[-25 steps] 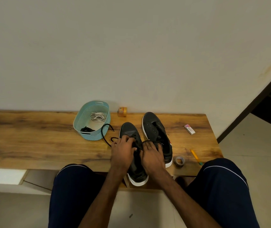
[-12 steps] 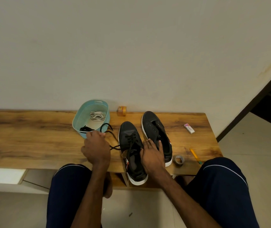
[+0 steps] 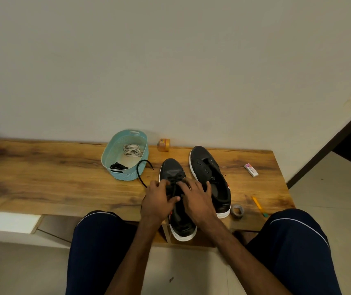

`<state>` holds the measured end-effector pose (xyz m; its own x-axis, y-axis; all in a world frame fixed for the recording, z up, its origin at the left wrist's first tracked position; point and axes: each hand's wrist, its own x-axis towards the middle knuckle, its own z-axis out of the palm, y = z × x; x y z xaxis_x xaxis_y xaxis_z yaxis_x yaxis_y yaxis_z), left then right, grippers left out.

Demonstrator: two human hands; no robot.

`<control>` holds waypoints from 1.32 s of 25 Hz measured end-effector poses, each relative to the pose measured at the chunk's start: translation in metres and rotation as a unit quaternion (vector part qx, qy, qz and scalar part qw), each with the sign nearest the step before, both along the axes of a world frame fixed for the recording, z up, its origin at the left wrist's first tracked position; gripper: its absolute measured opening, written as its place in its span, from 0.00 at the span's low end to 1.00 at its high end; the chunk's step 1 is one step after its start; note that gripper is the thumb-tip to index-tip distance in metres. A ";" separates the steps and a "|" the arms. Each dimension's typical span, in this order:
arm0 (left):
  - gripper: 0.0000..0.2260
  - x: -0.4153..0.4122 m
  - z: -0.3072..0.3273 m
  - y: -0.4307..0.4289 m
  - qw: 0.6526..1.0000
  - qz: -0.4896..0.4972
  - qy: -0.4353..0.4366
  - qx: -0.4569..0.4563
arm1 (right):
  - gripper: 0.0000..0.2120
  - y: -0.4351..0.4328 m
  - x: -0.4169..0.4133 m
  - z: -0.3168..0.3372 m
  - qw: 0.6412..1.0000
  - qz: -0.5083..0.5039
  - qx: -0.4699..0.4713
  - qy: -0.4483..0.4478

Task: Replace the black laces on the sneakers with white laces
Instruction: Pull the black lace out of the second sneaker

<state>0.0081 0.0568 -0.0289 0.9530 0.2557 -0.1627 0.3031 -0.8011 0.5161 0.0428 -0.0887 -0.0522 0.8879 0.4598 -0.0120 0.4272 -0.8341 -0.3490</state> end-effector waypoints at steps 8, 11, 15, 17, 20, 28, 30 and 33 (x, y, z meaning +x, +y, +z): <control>0.36 -0.017 -0.042 -0.035 0.981 0.185 -0.044 0.032 | 0.14 0.009 0.019 -0.003 0.999 0.002 -0.026 -0.024; 0.38 -0.012 -0.047 -0.035 0.982 0.178 -0.032 0.057 | 0.09 0.009 0.021 -0.007 1.000 -0.008 0.024 0.014; 0.37 -0.011 -0.049 -0.038 0.978 0.203 -0.032 0.029 | 0.10 0.010 0.018 -0.012 0.999 0.001 0.045 0.007; 0.35 -0.011 -0.050 -0.039 0.978 0.205 -0.041 0.024 | 0.11 0.010 0.015 -0.013 0.998 0.004 0.066 0.008; 0.34 -0.010 -0.050 -0.039 0.979 0.197 -0.027 0.039 | 0.08 0.009 0.013 -0.012 0.991 0.009 0.119 0.054; 0.35 -0.005 -0.056 -0.039 0.977 0.203 0.007 0.067 | 0.12 -0.022 0.027 0.025 0.921 0.003 0.313 0.232; 0.36 -0.005 -0.057 -0.040 0.977 0.205 0.006 0.052 | 0.06 -0.021 0.027 0.024 0.967 0.023 0.190 0.167; 0.38 -0.006 -0.059 -0.038 0.979 0.200 0.008 0.034 | 0.12 -0.005 0.015 0.019 0.996 0.059 0.051 0.039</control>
<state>0.0021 0.0188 -0.0880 0.7720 0.6184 -0.1468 0.6069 -0.6487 0.4592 0.0581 -0.0936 -0.0332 0.8255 0.5637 -0.0269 0.4887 -0.7379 -0.4655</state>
